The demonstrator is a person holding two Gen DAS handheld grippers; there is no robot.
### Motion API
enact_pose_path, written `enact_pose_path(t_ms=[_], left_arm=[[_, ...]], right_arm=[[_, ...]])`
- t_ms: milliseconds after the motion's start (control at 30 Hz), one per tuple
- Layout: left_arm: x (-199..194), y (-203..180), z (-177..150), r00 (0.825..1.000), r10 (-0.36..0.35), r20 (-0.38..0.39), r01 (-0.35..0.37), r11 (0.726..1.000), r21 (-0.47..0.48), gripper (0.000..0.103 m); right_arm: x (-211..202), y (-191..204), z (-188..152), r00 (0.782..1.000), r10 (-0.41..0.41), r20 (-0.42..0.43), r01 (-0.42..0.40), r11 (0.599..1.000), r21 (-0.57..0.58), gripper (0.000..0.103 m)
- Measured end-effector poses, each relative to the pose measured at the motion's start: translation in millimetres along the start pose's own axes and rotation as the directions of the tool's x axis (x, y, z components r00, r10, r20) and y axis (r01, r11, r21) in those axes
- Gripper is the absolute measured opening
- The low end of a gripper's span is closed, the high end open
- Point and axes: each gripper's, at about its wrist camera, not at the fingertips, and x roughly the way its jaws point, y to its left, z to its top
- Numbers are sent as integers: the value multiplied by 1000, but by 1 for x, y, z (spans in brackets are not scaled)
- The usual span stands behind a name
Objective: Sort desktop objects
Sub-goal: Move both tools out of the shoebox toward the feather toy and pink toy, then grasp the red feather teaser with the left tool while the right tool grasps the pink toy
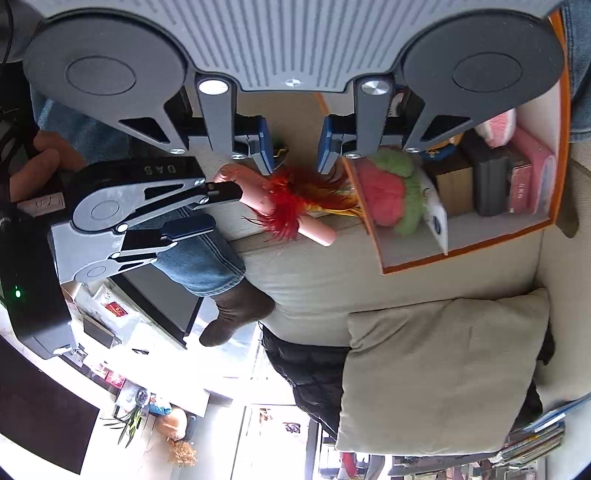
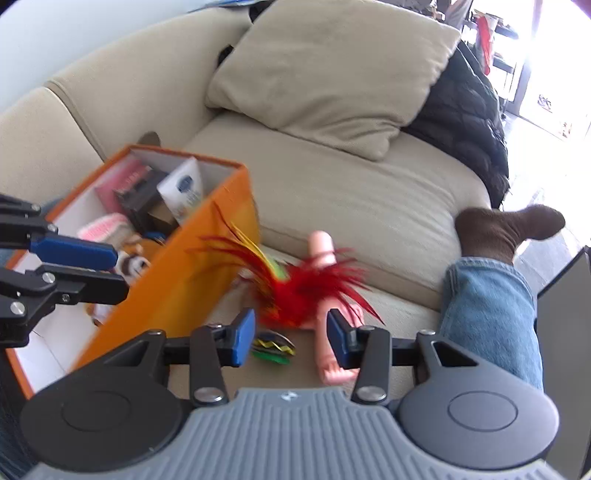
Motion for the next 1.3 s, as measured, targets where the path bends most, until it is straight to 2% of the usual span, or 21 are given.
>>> enact_pose_path(t_ms=[167, 300, 400, 600, 767, 867, 933, 1033, 1167, 1300], left_arm=[[41, -15, 16, 998, 10, -69, -14, 998, -59, 34], [75, -17, 31, 989, 46, -141, -62, 993, -104, 34], [101, -22, 41, 973, 103, -208, -128, 985, -111, 34], [140, -21, 48, 940, 150, -305, -202, 968, -146, 34], [168, -16, 47, 912, 177, -371, -250, 955, -160, 34], [178, -9, 45, 904, 176, -390, -264, 946, -186, 33], [178, -5, 43, 910, 166, -380, -254, 947, -196, 21], [171, 0, 40, 923, 140, -359, -229, 948, -220, 12], [145, 1, 44, 950, 127, -286, -195, 955, -222, 9], [116, 5, 53, 970, 135, -202, -180, 958, -223, 8]], right_arm=[[22, -26, -7, 999, -4, -39, 5, 1000, 26, 38], [31, -48, -7, 999, 4, -49, -1, 999, 47, 37], [35, -63, -11, 998, 23, -52, -19, 998, 67, 37], [47, -85, -21, 995, 78, -63, -71, 992, 106, 37], [54, -95, -22, 990, 127, -68, -119, 987, 112, 38], [58, -98, -21, 986, 148, -72, -140, 985, 98, 38], [61, -98, -20, 985, 157, -77, -150, 985, 88, 38], [63, -97, -18, 980, 179, -83, -172, 982, 76, 38], [65, -97, -12, 977, 195, -89, -188, 979, 76, 38], [73, -114, -4, 972, 213, -95, -193, 964, 185, 37]])
